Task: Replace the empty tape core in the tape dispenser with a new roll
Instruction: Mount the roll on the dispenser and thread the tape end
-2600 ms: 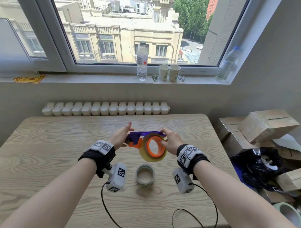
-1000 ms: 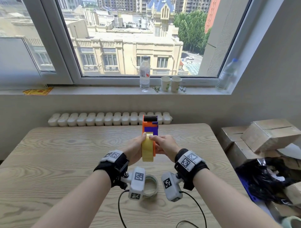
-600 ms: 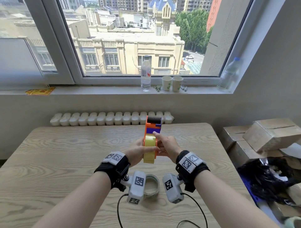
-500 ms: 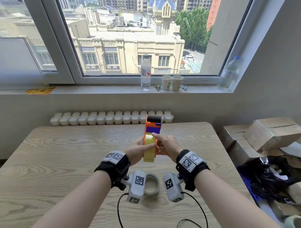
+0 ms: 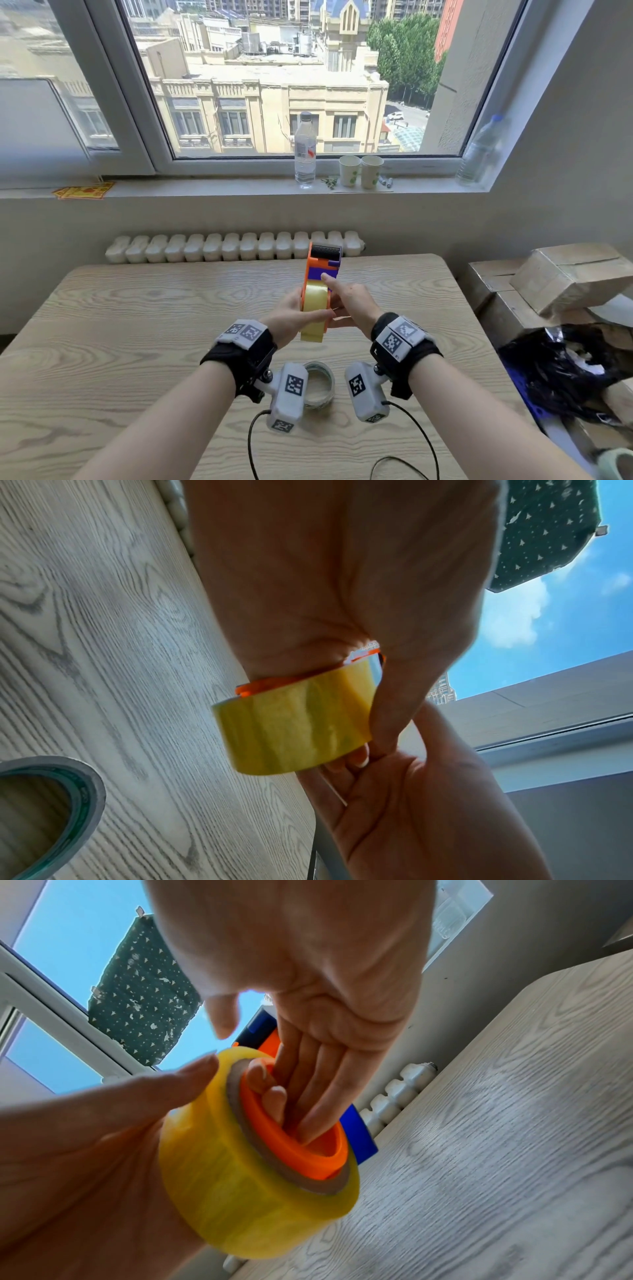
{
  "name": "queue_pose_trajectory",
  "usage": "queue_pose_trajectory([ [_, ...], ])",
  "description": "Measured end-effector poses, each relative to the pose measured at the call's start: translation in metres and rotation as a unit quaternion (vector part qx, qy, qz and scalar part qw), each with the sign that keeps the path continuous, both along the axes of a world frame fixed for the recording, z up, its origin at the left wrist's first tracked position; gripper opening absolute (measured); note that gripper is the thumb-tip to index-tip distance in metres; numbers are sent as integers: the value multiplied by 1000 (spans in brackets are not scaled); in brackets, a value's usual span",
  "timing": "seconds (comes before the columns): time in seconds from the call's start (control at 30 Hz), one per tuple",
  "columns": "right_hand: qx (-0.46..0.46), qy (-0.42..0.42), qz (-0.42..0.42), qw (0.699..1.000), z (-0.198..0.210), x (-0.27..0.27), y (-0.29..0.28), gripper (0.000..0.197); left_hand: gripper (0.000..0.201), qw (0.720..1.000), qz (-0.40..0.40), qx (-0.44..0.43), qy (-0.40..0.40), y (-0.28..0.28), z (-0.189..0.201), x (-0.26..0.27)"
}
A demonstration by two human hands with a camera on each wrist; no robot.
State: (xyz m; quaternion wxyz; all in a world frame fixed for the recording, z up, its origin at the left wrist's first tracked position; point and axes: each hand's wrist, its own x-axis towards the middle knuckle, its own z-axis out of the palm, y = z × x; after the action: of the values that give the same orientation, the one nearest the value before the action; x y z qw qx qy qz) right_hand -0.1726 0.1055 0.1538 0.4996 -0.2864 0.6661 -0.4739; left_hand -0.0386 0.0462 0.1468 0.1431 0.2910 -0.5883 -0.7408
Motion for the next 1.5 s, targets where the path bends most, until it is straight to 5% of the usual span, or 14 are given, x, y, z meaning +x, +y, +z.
queue_pose_trajectory([
  [0.17, -2, 32, 44, 999, -2, 1, 4, 49, 48, 1000, 21, -13, -8, 0, -4, 0],
  [0.37, 4, 57, 29, 998, -2, 3, 0, 55, 60, 998, -9, -49, -34, -2, 0, 3],
  [0.57, -24, 127, -11, 992, -2, 4, 2, 38, 51, 997, 20, -60, -43, 0, -4, 3],
  [1.1, -104, 346, 26, 932, 5, 10, 13, 28, 62, 988, 59, -92, -107, 1, -1, 3],
  [1.23, -90, 337, 40, 936, 6, 15, 10, 41, 52, 988, 37, -103, -112, 5, 4, 2],
  [1.5, -105, 342, 85, 930, 5, 18, 13, 34, 49, 985, -8, -126, -117, 8, 8, 2],
])
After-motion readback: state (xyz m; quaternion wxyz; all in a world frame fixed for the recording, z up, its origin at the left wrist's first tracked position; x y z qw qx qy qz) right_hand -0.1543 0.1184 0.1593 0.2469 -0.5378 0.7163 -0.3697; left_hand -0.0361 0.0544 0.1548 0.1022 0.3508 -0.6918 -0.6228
